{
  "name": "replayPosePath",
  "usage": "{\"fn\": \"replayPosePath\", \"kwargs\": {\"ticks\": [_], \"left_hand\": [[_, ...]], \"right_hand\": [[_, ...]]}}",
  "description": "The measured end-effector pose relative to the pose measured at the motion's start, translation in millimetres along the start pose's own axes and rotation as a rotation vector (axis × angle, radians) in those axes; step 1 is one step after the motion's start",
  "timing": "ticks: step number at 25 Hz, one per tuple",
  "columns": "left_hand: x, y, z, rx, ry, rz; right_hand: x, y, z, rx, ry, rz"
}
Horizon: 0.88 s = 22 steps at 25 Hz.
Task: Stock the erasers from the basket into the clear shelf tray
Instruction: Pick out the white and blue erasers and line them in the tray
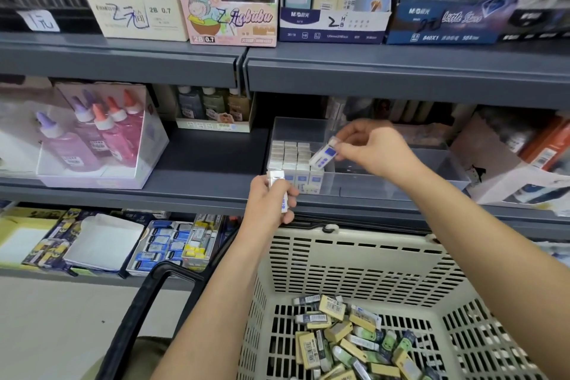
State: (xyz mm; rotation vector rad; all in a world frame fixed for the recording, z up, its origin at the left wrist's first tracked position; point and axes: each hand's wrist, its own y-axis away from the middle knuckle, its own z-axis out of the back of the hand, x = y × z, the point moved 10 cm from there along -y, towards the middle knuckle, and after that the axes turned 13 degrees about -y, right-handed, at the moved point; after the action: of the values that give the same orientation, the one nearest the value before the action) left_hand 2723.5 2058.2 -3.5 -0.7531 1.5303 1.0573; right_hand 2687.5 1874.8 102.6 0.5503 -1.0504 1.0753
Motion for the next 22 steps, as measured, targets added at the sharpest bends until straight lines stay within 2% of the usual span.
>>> {"fn": "replayPosePath", "kwargs": {"ticks": [4,10,18,22], "left_hand": [[-3.9,3.4,-3.0,0.027,-0.020,-0.019],[-8.0,-1.2,8.4,-0.035,0.028,-0.054],[-16.0,-0.5,5.9,-0.026,-0.015,-0.119],[-14.9,1.0,-1.6,0.041,0.051,-0.089]], "right_hand": [[-2.2,-16.4,-2.5,-0.051,0.141,0.036],[-13.3,-30.4,4.0,-0.052,0.178,-0.010],[-21.1,-16.1,-40.6,0.092,0.383,0.045],[-18.9,-12.3,-44.4,0.113,0.450,0.053]]}}
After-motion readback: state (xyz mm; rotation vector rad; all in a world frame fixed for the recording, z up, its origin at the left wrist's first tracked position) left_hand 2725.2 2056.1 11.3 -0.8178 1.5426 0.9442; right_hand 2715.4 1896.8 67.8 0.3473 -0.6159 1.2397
